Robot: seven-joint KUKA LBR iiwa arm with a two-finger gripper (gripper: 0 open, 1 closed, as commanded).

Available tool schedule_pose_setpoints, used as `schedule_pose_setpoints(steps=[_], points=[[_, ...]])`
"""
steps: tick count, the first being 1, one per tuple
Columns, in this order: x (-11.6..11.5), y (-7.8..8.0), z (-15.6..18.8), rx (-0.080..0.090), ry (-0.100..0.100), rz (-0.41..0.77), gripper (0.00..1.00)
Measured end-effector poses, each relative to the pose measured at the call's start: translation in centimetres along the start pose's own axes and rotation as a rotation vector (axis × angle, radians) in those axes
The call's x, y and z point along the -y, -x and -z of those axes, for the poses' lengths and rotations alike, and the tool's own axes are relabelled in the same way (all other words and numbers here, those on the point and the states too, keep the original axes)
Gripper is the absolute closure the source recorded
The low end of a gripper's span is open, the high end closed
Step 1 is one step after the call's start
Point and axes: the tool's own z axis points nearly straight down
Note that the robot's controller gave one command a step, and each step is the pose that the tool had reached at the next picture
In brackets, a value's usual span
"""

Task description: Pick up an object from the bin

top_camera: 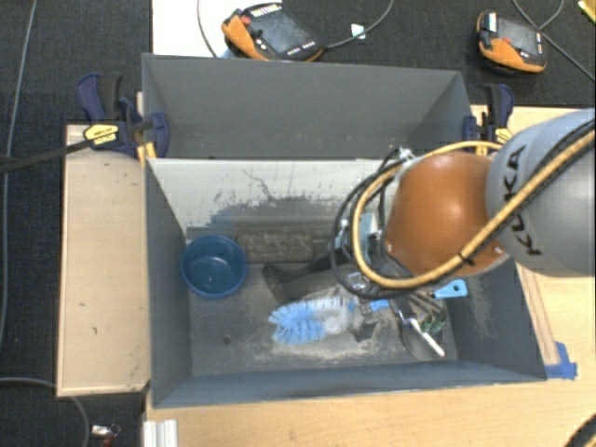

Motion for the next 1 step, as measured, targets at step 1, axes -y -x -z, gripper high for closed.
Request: schedule_pose_setpoints(steps=[1], points=[[0.02,0.08,1.36,0.002,0.0,-0.001,1.0]])
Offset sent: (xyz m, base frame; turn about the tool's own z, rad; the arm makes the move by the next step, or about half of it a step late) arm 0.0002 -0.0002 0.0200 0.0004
